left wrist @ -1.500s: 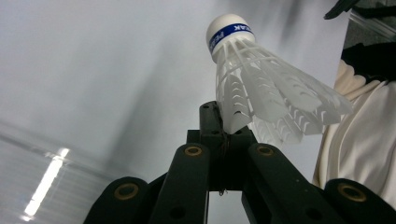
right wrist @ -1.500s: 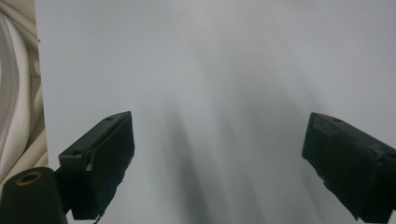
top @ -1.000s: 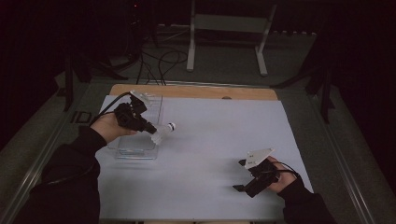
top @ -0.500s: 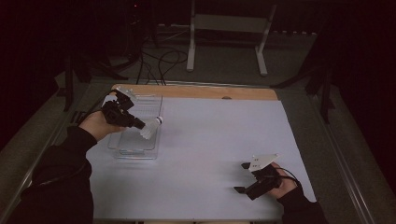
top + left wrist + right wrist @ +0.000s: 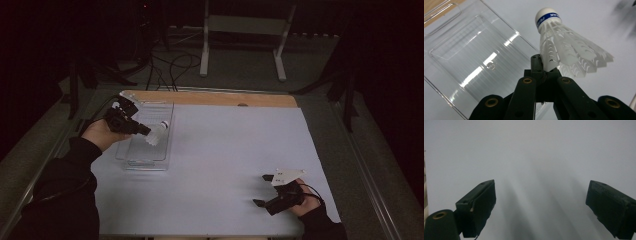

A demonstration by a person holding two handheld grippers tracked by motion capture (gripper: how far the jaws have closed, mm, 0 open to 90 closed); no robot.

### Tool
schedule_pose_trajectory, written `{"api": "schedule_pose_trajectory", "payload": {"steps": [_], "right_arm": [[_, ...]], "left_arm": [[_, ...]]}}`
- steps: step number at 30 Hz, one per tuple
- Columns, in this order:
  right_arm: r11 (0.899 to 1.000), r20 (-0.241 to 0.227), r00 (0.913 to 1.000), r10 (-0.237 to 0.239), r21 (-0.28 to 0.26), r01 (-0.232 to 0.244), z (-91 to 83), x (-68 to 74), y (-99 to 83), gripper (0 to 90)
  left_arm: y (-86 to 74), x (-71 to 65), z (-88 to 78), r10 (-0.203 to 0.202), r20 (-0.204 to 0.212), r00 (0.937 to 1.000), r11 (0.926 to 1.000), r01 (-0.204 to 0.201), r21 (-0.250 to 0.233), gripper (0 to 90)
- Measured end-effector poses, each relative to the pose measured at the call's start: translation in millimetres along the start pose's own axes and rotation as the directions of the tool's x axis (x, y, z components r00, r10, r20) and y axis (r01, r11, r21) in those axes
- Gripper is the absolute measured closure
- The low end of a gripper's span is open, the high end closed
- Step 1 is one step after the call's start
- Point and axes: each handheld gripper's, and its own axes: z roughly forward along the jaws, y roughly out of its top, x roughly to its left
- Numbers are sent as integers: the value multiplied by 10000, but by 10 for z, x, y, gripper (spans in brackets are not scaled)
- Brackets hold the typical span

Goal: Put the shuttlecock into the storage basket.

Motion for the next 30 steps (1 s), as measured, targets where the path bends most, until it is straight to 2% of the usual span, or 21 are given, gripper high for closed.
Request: {"api": "schedule_pose_trajectory", "payload": {"steps": [4,6,9,12,17,18,27,30], "right_arm": [[10000,-28,10000,-20,-16,20,24,4,-13,95],[10000,-100,10000,-5,-21,4,35,2,-16,95],[10000,-130,9999,-34,-4,34,42,1,-19,95],[10000,-185,9998,-19,-10,19,45,7,-17,95],[10000,-219,9997,-48,-21,48,51,13,-14,95],[10000,-258,9997,-17,-23,16,49,12,-13,95],[10000,-319,9995,-38,-6,38,51,12,-18,95],[10000,-322,9995,-47,3,47,50,14,-19,95]], "left_arm": [[-21,16,50,-269,-206,9994,9995,266,-152,900],[-31,19,92,-289,-328,9990,9995,285,-126,900],[-43,23,137,-271,-299,9992,9995,266,-191,900],[-65,49,205,-569,-591,9966,9972,540,-509,900],[-96,90,283,-927,-714,9931,9940,881,-655,900],[-108,110,326,-1116,-764,9908,9919,1064,-694,900],[-132,165,460,-1382,-1122,9840,9887,1305,-731,900],[-146,194,494,-1534,-1074,9823,9865,1460,-741,900]]}}
